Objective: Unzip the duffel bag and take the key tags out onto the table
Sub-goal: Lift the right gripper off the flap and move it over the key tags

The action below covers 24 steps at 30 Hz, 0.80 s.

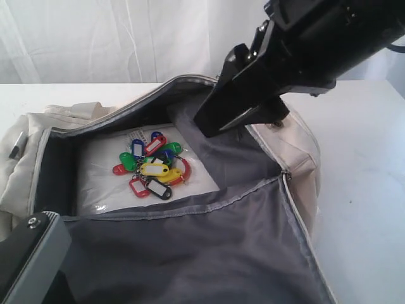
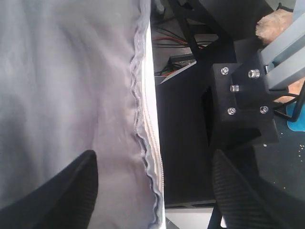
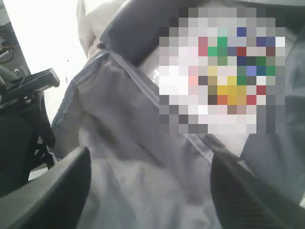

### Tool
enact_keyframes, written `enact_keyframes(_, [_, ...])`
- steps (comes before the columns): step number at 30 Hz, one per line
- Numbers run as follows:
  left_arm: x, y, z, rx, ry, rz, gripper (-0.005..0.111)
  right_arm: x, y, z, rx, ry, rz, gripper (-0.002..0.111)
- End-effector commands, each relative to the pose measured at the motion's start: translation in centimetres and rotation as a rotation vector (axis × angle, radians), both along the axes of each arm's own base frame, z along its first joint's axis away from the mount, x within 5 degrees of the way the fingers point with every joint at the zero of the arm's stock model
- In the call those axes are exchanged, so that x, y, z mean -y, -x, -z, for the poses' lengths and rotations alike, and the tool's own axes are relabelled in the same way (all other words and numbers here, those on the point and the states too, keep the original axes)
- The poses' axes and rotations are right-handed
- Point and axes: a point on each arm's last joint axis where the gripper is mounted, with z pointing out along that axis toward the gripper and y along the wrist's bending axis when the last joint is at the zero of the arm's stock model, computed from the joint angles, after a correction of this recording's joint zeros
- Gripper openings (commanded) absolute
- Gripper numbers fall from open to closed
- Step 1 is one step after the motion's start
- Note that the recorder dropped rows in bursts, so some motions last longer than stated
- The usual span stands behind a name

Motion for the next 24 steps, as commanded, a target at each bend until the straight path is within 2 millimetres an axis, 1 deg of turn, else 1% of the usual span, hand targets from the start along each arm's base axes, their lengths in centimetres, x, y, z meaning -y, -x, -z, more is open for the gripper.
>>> enact_keyframes(1, [0.0,0.5,-0.1,-0.027,0.012,0.013,0.07,-0.7,-0.4,3.2,-0.143,0.059,-0.015,0.064])
enact_keyframes(4, [-0.1,0.6,-0.2,-0.028,0.017,0.001,0.07,-1.5,-0.2,6.5,-0.306,0.07,-0.019,0.058])
enact_keyframes(6, [-0.2,0.7,-0.4,-0.019,0.025,0.001,0.07,-1.7,0.1,8.7,-0.387,0.101,-0.025,0.049])
enact_keyframes(10, [-0.4,0.7,-0.9,0.015,0.056,-0.045,0.068,-1.8,0.8,12.0,-0.464,0.178,-0.063,0.03])
enact_keyframes(12, [-0.4,0.7,-1.1,0.034,0.072,-0.079,0.061,-1.8,1.2,13.5,-0.508,0.216,-0.072,0.022])
enact_keyframes(15, [-0.8,0.7,-1.9,0.091,0.089,-0.101,0.038,-1.6,1.5,15.3,-0.547,0.256,-0.094,0.013])
enact_keyframes(18, [-1.2,0.9,-3.1,0.162,0.107,-0.111,0.005,-1.6,1.5,15.9,-0.541,0.272,-0.121,0.006])
enact_keyframes(19, [-1.5,0.9,-3.4,0.196,0.1,-0.117,0.0,-1.6,1.4,15.9,-0.521,0.269,-0.123,0.004])
enact_keyframes(21, [-2.1,0.7,-3.7,0.23,0.08,-0.186,0.0,-1.7,0.8,15.5,-0.459,0.264,-0.101,0.0])
enact_keyframes(24, [-3.2,-0.1,-3.8,0.26,0.024,-0.393,0.0,-1.9,0.0,14.2,-0.348,0.224,-0.069,0.0])
